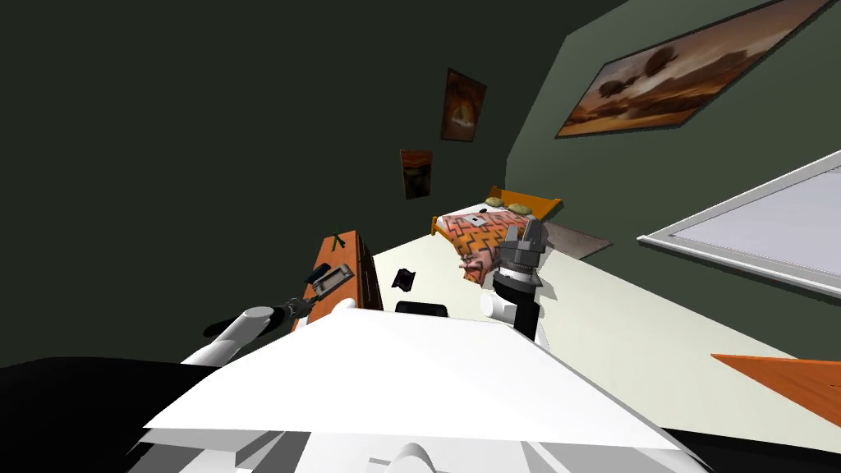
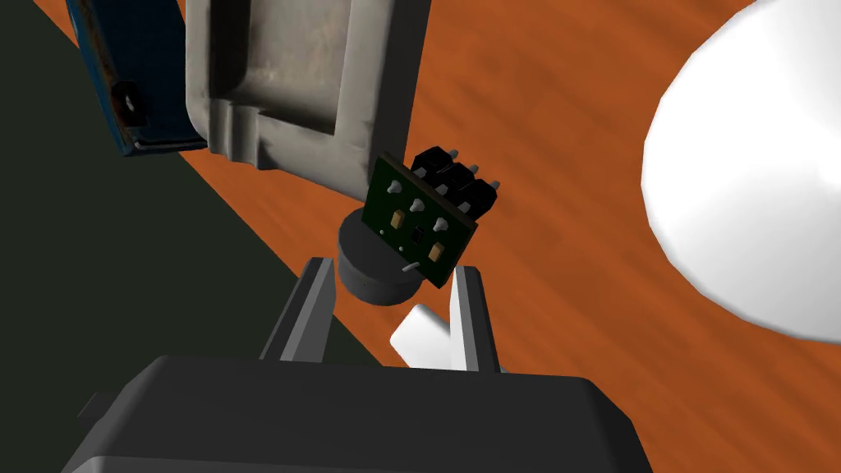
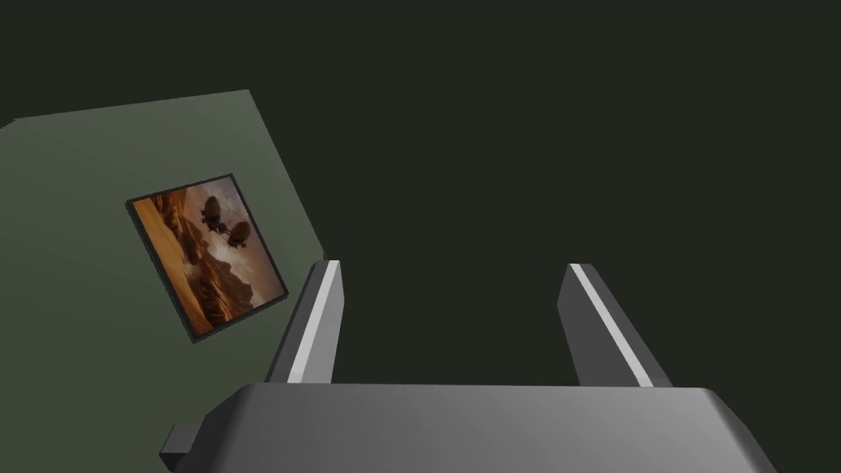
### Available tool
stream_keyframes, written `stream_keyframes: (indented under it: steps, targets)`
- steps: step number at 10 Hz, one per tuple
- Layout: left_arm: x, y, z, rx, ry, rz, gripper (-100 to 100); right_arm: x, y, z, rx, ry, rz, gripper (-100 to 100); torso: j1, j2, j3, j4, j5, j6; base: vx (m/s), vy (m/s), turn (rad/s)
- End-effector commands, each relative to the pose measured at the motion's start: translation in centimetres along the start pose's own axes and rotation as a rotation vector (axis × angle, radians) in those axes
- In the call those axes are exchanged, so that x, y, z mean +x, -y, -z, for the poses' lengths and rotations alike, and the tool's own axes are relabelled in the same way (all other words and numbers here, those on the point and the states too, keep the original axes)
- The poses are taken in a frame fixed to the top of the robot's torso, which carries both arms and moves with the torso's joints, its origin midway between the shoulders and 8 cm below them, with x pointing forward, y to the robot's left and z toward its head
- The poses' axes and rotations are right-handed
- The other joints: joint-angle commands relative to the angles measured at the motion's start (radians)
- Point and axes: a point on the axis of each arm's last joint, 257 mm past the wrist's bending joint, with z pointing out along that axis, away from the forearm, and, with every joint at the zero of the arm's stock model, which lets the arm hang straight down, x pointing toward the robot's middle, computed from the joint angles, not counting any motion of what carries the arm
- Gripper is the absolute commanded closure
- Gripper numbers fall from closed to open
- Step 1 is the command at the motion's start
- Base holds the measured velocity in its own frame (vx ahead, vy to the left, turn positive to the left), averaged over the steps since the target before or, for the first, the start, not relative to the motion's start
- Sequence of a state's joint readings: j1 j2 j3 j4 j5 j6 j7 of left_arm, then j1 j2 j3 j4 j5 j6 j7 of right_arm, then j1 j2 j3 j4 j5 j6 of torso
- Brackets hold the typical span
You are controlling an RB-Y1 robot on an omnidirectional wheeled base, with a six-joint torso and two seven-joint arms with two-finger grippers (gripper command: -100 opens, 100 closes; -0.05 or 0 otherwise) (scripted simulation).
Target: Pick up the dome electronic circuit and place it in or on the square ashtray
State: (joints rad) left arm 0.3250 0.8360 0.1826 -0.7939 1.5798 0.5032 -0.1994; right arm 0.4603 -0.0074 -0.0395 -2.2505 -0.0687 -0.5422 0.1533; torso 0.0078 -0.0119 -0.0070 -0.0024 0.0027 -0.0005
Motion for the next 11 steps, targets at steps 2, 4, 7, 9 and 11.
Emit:
stream_keyframes:
  steps: [2, 4, 7, 9, 11]
  targets:
    - [2.8, 1.2, -0.3, -0.014, -0.034, -0.056, 100, 0.0, 0.0, 0.0, 0.000, 0.000, 0.000, 0, 0.000, -0.003, -0.001, 0.000, -0.001, -0.001, 0.181, 0.020, 0.300]
    - [5.2, 2.2, -0.4, -0.028, -0.064, -0.110, 100, 0.0, 0.0, 0.0, 0.000, 0.000, 0.000, 0, -0.001, 0.001, 0.000, 0.000, -0.001, -0.002, 0.151, 0.003, 0.299]
    - [8.4, 2.8, -0.6, -0.062, -0.102, -0.188, 100, 0.0, 0.0, 0.0, 0.000, 0.000, 0.000, 0, 0.002, -0.002, -0.001, -0.001, 0.000, -0.002, 0.197, 0.027, 0.344]
    - [10.2, 2.6, -0.9, -0.087, -0.123, -0.237, 100, 0.0, 0.0, 0.0, 0.000, 0.000, 0.000, 0, 0.001, -0.003, -0.002, -0.001, 0.001, -0.001, 0.197, -0.002, 0.266]
    - [11.8, 2.2, -1.1, -0.115, -0.138, -0.282, 100, 0.0, 0.0, 0.0, 0.000, 0.000, 0.000, 0, 0.003, -0.004, -0.002, -0.001, 0.001, -0.002, 0.204, -0.006, 0.334]
